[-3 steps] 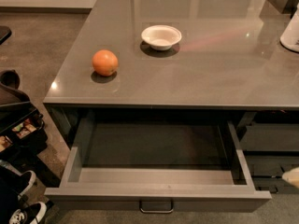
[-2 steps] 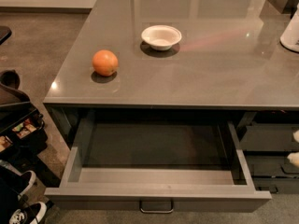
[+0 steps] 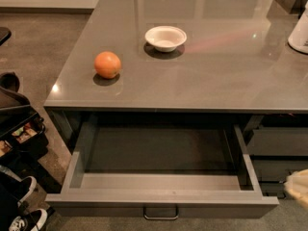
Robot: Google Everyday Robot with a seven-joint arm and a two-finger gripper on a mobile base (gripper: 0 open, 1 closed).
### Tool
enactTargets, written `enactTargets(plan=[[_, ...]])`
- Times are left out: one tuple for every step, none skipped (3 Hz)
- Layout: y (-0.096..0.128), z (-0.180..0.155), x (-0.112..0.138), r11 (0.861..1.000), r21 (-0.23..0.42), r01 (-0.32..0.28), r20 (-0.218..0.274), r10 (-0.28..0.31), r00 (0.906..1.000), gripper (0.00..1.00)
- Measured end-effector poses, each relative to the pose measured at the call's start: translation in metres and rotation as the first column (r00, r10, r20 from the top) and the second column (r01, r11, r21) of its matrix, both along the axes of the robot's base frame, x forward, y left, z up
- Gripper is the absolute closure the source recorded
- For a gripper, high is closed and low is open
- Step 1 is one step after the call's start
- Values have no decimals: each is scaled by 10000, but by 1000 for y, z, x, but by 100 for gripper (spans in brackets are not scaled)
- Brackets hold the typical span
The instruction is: Close top drawer
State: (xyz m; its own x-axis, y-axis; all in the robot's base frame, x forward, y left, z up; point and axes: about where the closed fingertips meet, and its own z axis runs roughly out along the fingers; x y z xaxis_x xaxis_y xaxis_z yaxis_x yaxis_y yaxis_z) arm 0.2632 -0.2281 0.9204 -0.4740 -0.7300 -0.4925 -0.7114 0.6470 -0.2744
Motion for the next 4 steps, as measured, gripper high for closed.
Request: enactTargets(plan=[[7,-74,1,9857,1665,247,-341,-193,9992,100],[20,-104,-12,9670,2503,484,-875,-272,9958,100],[20,-104,-12,9668,2509,493,-882,-279,9957,100],[15,-133,-18,9425,3209,932,-980,-648,9931,100]])
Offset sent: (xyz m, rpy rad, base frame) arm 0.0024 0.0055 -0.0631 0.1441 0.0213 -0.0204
